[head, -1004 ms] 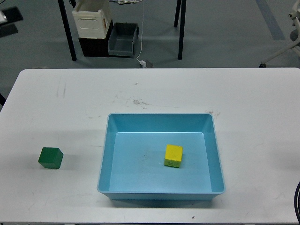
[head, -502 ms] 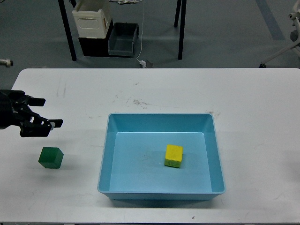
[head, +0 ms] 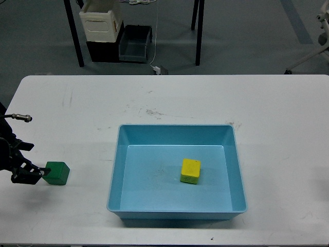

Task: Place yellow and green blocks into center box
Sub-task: 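Lower the left gripper onto the green cube and close it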

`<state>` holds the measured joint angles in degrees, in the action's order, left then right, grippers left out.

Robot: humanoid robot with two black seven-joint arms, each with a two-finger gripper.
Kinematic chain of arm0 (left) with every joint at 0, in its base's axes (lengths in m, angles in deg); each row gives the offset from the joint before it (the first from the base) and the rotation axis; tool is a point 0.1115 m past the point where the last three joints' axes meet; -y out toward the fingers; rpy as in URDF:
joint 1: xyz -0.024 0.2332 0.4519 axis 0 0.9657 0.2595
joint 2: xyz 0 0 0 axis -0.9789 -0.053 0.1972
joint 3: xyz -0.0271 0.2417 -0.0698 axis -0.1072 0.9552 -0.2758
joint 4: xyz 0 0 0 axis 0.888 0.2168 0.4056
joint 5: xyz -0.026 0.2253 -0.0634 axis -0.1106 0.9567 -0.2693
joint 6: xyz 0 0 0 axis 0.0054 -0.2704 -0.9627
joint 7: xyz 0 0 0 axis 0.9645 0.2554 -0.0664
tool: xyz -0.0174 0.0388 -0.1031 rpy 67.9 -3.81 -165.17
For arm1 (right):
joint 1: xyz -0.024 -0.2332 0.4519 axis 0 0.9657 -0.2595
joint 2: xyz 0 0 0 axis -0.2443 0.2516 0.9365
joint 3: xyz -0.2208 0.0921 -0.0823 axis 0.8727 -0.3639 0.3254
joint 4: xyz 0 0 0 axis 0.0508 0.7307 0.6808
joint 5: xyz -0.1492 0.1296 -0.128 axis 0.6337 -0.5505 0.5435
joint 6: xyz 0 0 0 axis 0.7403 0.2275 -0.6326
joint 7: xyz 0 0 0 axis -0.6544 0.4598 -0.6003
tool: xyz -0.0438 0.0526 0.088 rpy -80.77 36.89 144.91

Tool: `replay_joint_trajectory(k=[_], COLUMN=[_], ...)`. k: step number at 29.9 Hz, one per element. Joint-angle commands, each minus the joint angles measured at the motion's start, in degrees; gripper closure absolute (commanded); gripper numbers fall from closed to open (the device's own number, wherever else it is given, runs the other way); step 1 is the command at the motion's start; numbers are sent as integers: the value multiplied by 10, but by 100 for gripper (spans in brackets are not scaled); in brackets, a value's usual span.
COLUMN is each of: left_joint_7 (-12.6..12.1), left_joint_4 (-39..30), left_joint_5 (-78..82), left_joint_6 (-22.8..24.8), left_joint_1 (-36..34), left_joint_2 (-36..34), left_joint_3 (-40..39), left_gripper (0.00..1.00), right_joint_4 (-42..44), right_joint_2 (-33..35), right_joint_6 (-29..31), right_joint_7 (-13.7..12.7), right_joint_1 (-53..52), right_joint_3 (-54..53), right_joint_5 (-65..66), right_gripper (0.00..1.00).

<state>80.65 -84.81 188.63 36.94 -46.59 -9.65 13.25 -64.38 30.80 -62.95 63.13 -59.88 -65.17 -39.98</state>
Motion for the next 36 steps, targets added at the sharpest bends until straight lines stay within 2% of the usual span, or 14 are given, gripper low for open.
replay_joint_trajectory(k=[1,14,29,32,36], left_joint_7=[0,0,0,0,0], left_joint_4=[26,51,64,65,73], left_joint_5=[0,-17,-16,-19,-18], left_joint_6=[0,0,0,0,0], left_joint_1=[-2,-1,4,4,6], left_joint_2=[10,68,84,85,85], left_joint_3=[28,34,40,42,43], left_gripper=[0,0,2,6,21], right_joint_4=[0,3,6,7,10], right_joint_2=[1,1,1,1,1], right_joint_6=[-1,-3,-3,-4,-4], right_joint_7=[0,0,0,0,0], right_joint_1=[0,5,7,8,9], right_joint_3=[-1,-6,-7,-8,-7], right_joint_5=[0,0,0,0,0], right_gripper=[0,0,0,0,0])
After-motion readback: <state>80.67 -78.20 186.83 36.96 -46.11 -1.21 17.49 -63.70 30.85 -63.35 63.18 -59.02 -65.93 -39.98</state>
